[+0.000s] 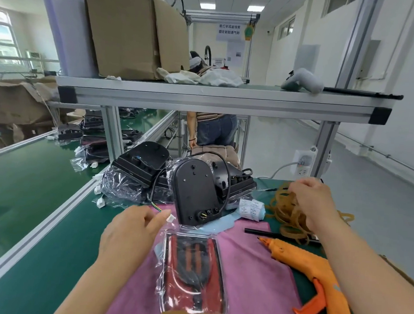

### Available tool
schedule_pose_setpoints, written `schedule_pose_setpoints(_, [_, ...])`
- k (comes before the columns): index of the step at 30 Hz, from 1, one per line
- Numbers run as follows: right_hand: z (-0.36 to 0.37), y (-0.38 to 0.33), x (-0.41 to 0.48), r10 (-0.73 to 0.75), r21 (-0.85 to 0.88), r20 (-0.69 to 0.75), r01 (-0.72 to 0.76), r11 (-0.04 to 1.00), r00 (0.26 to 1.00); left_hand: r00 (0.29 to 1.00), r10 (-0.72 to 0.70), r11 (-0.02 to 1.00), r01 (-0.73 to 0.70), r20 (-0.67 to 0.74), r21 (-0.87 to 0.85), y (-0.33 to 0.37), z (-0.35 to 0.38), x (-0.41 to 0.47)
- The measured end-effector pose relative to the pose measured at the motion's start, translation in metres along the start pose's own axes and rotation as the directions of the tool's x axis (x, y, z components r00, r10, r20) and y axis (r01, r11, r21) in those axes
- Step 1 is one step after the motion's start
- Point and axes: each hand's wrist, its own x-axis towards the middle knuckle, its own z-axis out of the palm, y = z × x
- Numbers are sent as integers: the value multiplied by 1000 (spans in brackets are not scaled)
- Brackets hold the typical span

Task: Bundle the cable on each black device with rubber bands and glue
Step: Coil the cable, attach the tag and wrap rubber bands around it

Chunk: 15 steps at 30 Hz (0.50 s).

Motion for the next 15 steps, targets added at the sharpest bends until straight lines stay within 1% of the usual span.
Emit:
schedule_pose_setpoints(2, [1,-22,-13,-64,-87,135,76,993,989,996,55,979,-68,-75,-190,11,0,-3])
schedule_pose_setpoints(3, [3,-34,-23,-90,-116,239,120,986,967,996,57,953,-77,-75,-292,17,1,-4])
schedule_pose_setpoints(4, [7,-44,-33,-102,-110,378,154,982,920,997,48,920,-66,-55,-387,24,3,-4])
schedule_pose_setpoints(5, [12,-53,-45,-107,-82,527,176,981,843,999,36,881,-42,-21,-471,30,4,-5])
schedule_pose_setpoints(6, [18,-60,-55,-113,-56,652,197,979,750,999,30,833,-9,29,-553,37,5,-5])
schedule_pose_setpoints(7, [25,-66,-65,-121,-41,745,226,973,656,994,39,774,35,103,-632,43,6,-6])
schedule_pose_setpoints(8, [32,-69,-74,-127,-37,811,266,963,571,978,73,711,85,193,-698,49,7,-6])
schedule_pose_setpoints(9, [40,-71,-82,-132,-33,857,308,951,499,947,125,650,146,295,-745,54,7,-6])
schedule_pose_setpoints(10, [47,-71,-89,-142,-19,883,337,941,448,906,173,597,216,387,-773,58,8,-6])
schedule_pose_setpoints(11, [53,-69,-92,-160,4,891,346,938,424,867,197,551,288,457,-783,58,7,-5])
schedule_pose_setpoints(12, [59,-66,-94,-185,35,886,336,941,426,839,198,516,350,507,-782,56,7,-5])
schedule_pose_setpoints(13, [64,-60,-94,-207,68,870,307,949,448,820,175,492,406,544,-770,52,6,-4])
schedule_pose_setpoints(14, [69,-54,-93,-206,93,851,249,964,482,803,138,466,464,580,-753,46,5,-2])
schedule_pose_setpoints(15, [72,-47,-90,-185,106,826,177,979,532,783,92,418,530,615,-737,41,4,-1])
